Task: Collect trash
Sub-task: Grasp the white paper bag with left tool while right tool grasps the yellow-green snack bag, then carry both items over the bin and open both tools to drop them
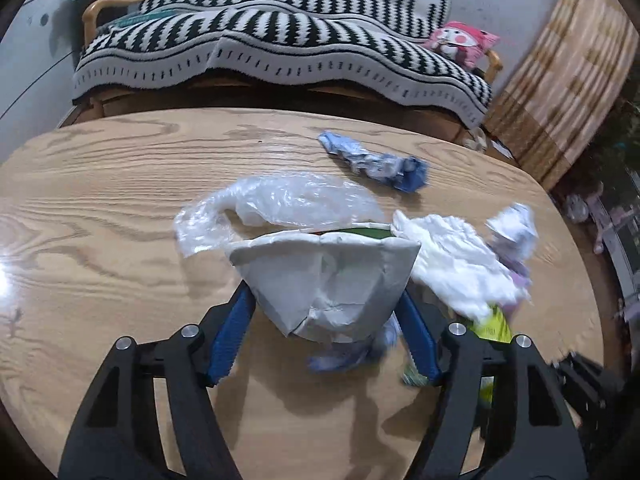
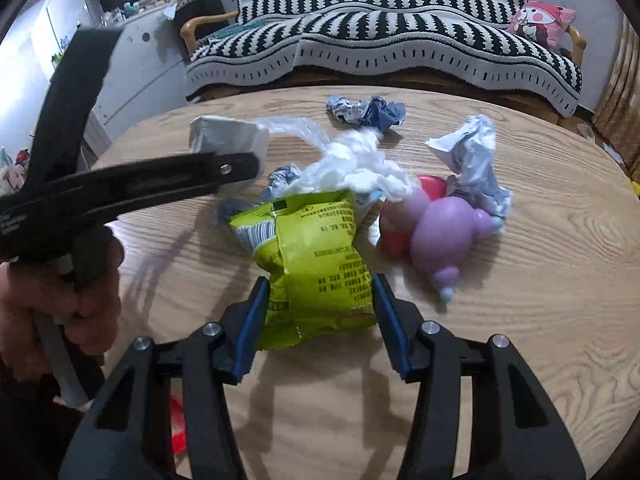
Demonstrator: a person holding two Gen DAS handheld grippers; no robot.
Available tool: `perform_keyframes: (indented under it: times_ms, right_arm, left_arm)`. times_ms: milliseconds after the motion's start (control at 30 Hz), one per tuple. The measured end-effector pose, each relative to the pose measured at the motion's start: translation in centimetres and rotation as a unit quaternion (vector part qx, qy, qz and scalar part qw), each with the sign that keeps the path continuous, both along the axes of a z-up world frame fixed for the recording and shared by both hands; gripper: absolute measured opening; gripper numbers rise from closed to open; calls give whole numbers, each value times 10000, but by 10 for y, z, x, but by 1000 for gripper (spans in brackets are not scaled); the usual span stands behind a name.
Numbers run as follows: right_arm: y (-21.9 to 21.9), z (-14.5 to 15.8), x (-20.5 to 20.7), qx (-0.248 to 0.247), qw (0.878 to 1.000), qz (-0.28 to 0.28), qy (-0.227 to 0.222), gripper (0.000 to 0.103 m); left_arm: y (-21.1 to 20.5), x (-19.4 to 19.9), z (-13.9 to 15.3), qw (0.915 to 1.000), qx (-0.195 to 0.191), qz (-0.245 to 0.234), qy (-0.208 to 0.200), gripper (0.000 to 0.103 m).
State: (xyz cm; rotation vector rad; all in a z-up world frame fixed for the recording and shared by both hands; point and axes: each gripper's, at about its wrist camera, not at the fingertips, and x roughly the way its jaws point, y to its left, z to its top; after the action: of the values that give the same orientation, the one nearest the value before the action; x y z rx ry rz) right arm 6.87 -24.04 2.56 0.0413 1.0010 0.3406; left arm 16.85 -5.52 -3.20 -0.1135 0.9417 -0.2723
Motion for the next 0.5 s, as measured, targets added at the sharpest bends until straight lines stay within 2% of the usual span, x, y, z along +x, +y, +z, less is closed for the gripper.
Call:
perform_keyframes:
  times_ms: [33, 133, 267, 500]
  right_arm:
    - [-5, 6, -6, 71, 10000, -23, -30, 52]
    - [-27, 22, -23, 473, 9987, -180, -33, 52]
    - [-51, 38, -46, 300, 9986, -369, -219, 52]
    - [-132, 48, -98, 73, 9937, -1074, -303, 52]
  left_arm:
    - [1, -12, 8, 10000, 8, -83, 1, 68]
    - [5, -36, 26, 9985, -469, -267, 25, 68]
    - [-11, -60, 47, 9983, -205, -334, -420, 68]
    - [-78, -89, 56, 9944, -125, -881, -579, 68]
